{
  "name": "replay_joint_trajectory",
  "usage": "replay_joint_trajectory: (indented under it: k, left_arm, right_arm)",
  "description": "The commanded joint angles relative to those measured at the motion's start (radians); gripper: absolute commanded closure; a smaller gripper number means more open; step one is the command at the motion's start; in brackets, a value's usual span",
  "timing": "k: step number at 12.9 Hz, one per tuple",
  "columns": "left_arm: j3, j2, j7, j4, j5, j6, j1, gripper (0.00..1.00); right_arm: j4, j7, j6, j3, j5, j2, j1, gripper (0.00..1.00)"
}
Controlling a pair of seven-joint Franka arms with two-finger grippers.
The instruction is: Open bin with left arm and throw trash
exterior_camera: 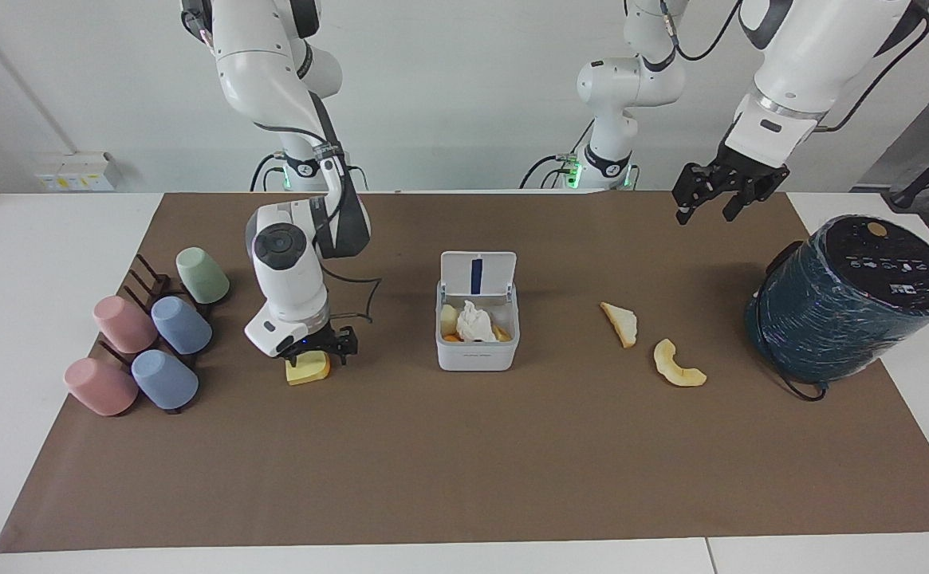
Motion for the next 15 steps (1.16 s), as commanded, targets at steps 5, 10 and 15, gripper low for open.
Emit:
replay_joint_trajectory:
  k: [5, 10, 15]
  left_arm:
    - [-0.010, -0.031, 0.131, -0.053, 0.018, 0.042, 0.016, 0.00]
    - [-0.011, -0.041, 0.162, -0.073, 0.042, 0.054, 0.016, 0.00]
    - [-0.011, -0.069, 0.163, -0.140, 0.044, 0.121, 0.033, 0.00]
  right_arm:
    - [-0.009, 0.075, 0.012, 0.000, -0.035, -0.014, 0.000, 1.00]
    - [0.029, 0.105, -0.039, -0.001, -0.037, -0.024, 0.010, 1.00]
    - [0.147, 0.148, -0.210, 0.014, -0.015, -0.086, 0.014, 1.00]
